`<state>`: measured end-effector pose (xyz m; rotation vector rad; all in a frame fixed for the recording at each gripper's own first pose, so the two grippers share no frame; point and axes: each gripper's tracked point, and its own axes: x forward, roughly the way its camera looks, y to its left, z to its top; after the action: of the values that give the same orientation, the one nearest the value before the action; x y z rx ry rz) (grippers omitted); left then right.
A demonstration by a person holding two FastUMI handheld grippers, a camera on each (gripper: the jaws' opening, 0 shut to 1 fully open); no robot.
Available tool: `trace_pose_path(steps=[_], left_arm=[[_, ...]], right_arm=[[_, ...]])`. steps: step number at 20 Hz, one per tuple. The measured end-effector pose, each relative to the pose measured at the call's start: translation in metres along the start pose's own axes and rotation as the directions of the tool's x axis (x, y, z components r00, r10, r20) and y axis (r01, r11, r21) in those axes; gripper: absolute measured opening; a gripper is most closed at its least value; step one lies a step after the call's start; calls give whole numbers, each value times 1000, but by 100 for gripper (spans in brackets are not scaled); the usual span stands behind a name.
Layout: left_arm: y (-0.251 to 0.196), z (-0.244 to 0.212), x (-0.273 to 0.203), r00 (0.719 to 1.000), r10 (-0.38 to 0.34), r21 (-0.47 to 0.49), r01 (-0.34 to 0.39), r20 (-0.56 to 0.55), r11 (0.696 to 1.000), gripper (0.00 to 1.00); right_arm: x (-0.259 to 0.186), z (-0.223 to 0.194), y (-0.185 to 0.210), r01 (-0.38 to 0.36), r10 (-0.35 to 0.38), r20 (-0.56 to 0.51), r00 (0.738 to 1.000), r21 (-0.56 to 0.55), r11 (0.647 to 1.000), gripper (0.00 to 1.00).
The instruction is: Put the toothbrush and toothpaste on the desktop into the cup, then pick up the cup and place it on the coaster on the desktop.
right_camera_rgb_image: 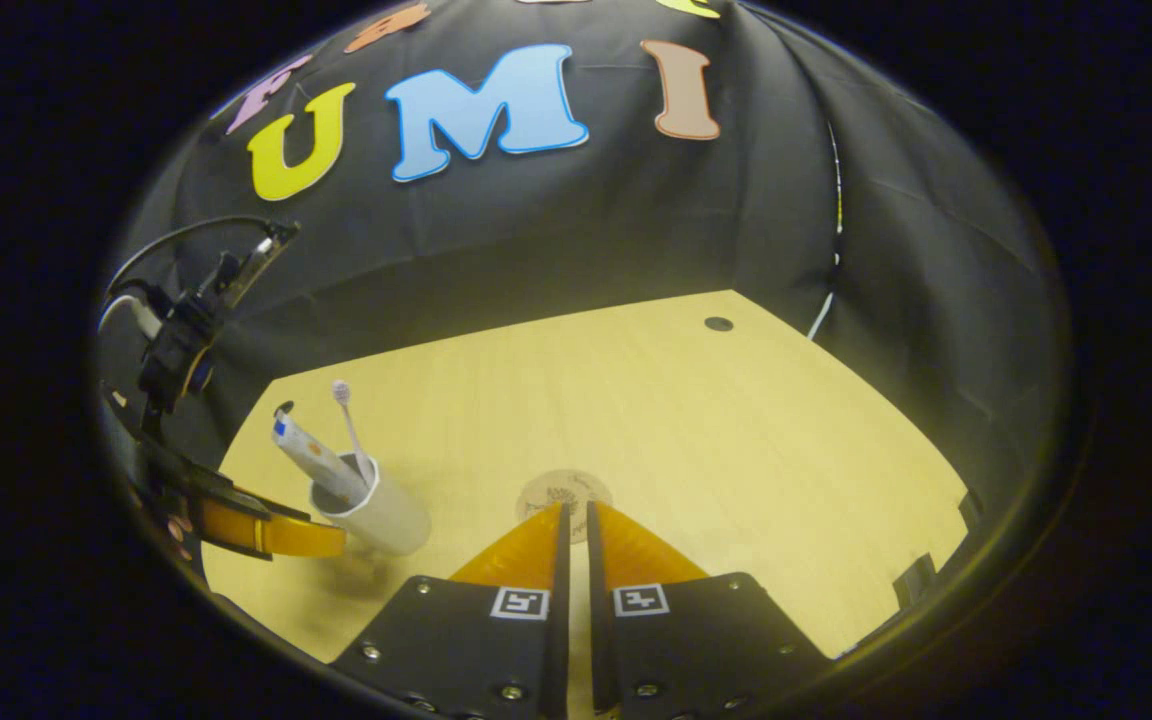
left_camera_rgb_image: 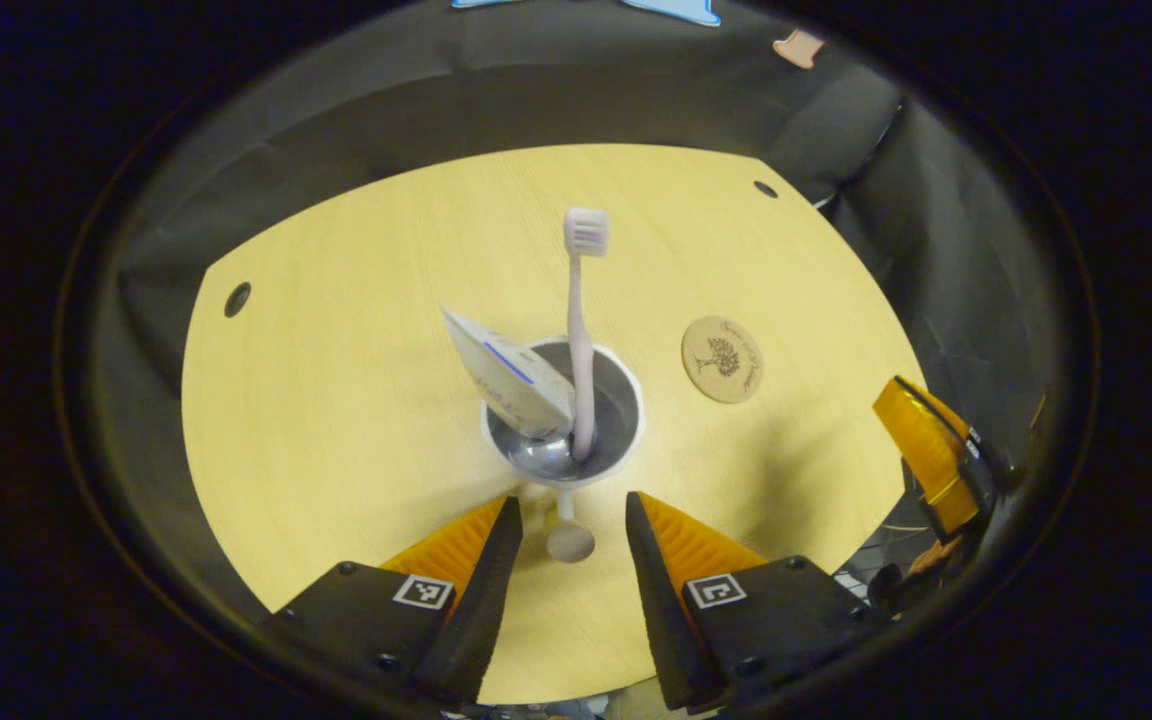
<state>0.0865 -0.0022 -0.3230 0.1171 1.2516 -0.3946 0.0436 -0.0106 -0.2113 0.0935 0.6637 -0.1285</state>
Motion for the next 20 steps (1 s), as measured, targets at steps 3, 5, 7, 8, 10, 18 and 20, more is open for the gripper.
trace_pose_path(steps=[3, 5, 7, 8, 10, 18, 20], left_arm=[[6, 4, 15, 998, 26, -27, -28, -52, 999, 70], [9, 5, 28, 996, 47, -36, -49, -71, 998, 71], [9, 5, 38, 996, 58, -40, -61, -73, 997, 74], [12, 5, 41, 995, 72, -35, -75, -69, 997, 75], [13, 2, 47, 994, 85, -23, -86, -71, 996, 76], [12, 4, 52, 995, 94, -44, -96, -44, 994, 34], [13, 4, 53, 994, 97, -43, -99, -42, 994, 34]], right_arm=[[-1, -6, -20, 32, -31, -20, 999, 21, 999, 9], [-2, -10, -33, 51, -50, -35, 998, 40, 998, 9], [-1, -14, -45, 69, -66, -52, 996, 56, 996, 9], [0, -16, -50, 76, -72, -59, 996, 63, 995, 9], [2, -20, -57, 88, -82, -80, 993, 74, 993, 9], [5, -30, -60, 78, -71, -120, 990, 57, 995, 9], [5, -30, -60, 73, -66, -126, 990, 54, 996, 9]])
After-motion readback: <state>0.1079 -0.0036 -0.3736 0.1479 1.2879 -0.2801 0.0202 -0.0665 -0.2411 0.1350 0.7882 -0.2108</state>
